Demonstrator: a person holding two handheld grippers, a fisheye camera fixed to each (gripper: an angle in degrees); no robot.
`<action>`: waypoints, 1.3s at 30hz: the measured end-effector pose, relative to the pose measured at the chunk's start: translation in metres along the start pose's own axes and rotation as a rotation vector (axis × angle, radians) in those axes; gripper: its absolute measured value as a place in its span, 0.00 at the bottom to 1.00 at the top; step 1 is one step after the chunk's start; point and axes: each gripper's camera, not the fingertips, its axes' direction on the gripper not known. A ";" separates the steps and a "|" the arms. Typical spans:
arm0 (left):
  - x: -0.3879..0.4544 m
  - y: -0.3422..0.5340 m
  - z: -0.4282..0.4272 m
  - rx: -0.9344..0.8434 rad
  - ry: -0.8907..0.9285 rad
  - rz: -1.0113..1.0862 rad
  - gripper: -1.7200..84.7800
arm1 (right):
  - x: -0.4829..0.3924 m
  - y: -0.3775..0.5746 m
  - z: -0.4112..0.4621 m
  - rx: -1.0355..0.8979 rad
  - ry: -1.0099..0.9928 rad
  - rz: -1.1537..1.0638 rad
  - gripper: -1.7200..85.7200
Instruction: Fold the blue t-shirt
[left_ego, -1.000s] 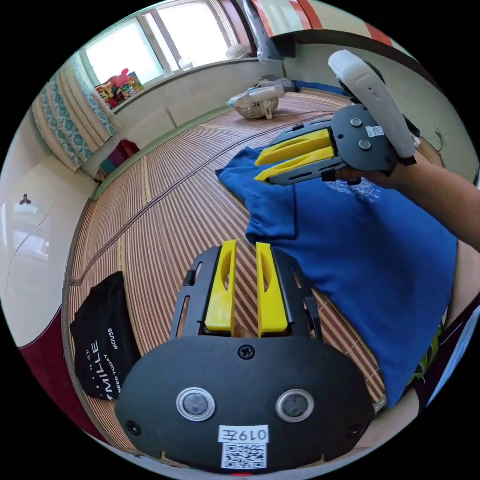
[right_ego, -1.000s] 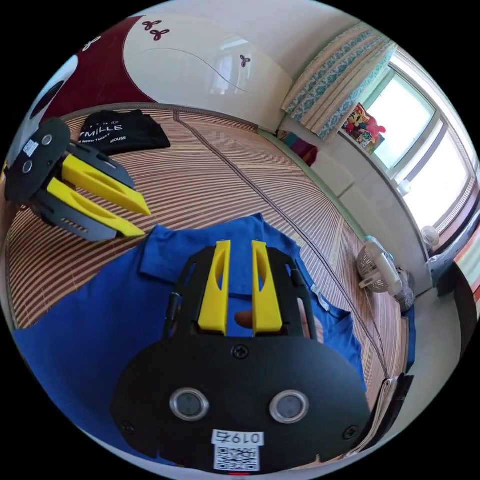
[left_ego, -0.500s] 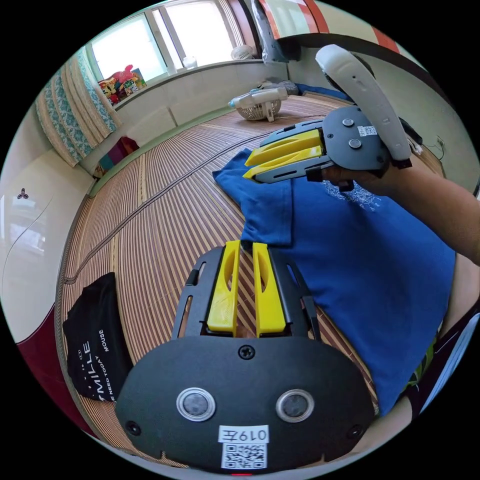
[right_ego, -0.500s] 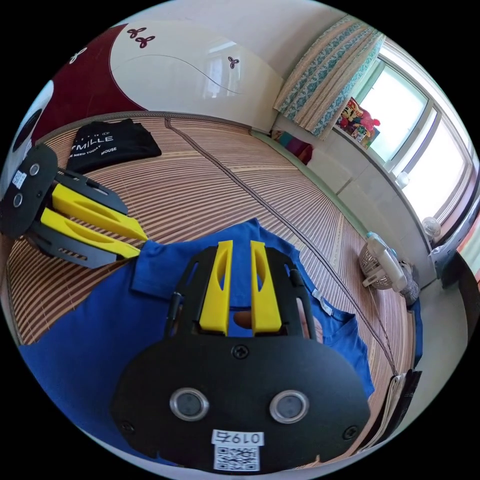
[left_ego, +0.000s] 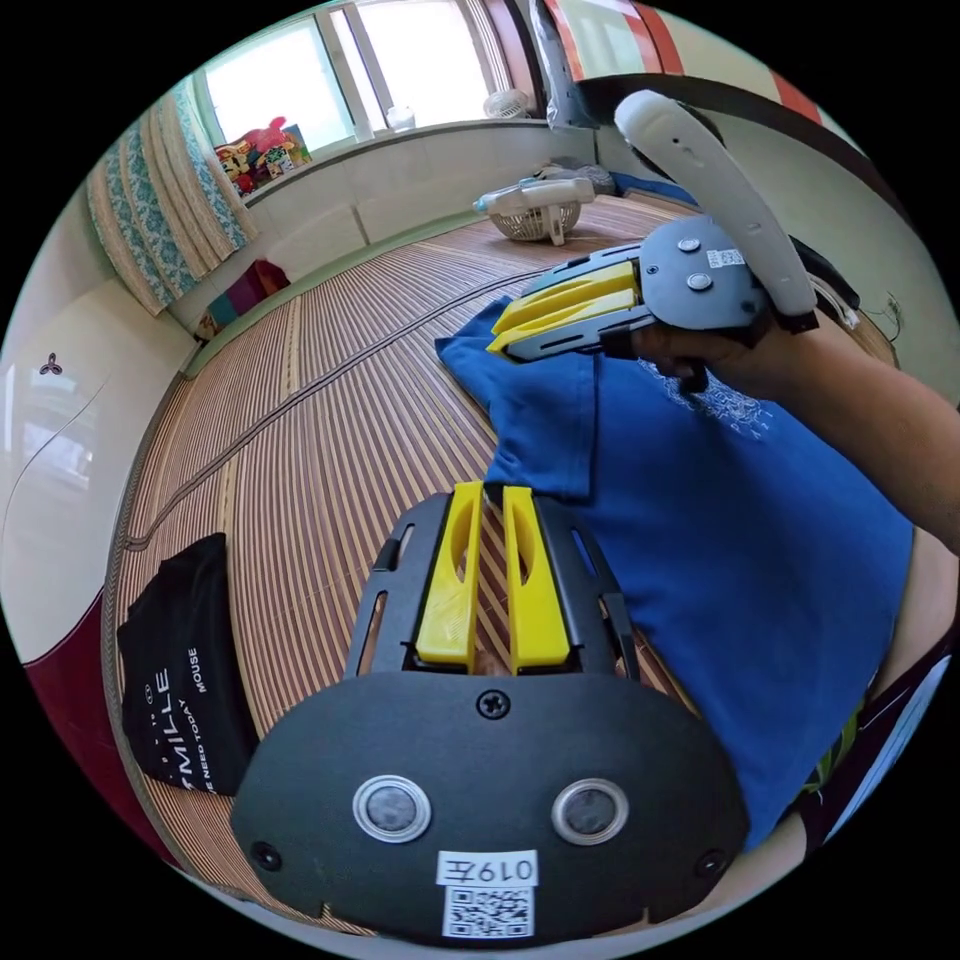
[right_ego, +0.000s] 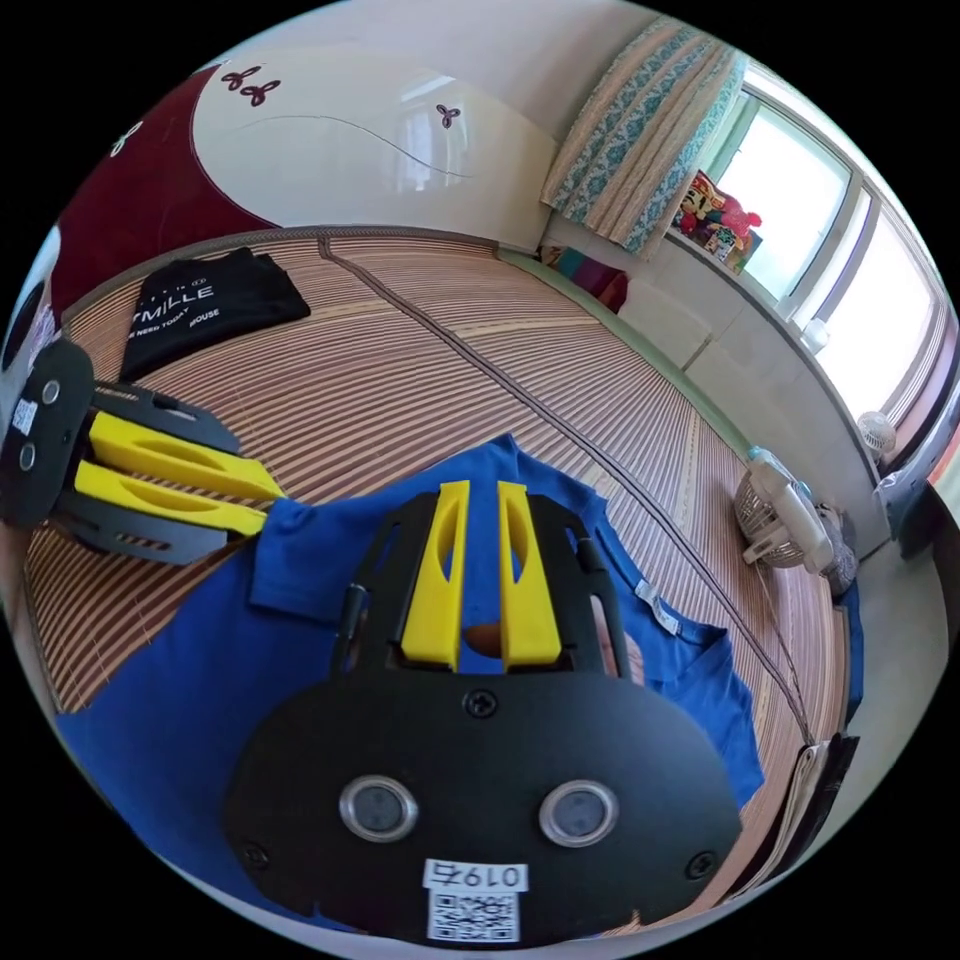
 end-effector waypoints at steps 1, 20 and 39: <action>0.001 0.000 0.000 -0.001 -0.007 0.003 0.03 | 0.005 -0.002 0.006 0.004 -0.007 0.006 0.07; -0.037 0.001 0.015 -0.094 0.078 -0.136 0.03 | 0.070 -0.007 0.135 -0.154 -0.018 -0.060 0.01; -0.045 0.012 0.034 -0.096 0.084 -0.132 0.02 | 0.228 -0.010 0.232 -0.343 -0.475 0.151 0.04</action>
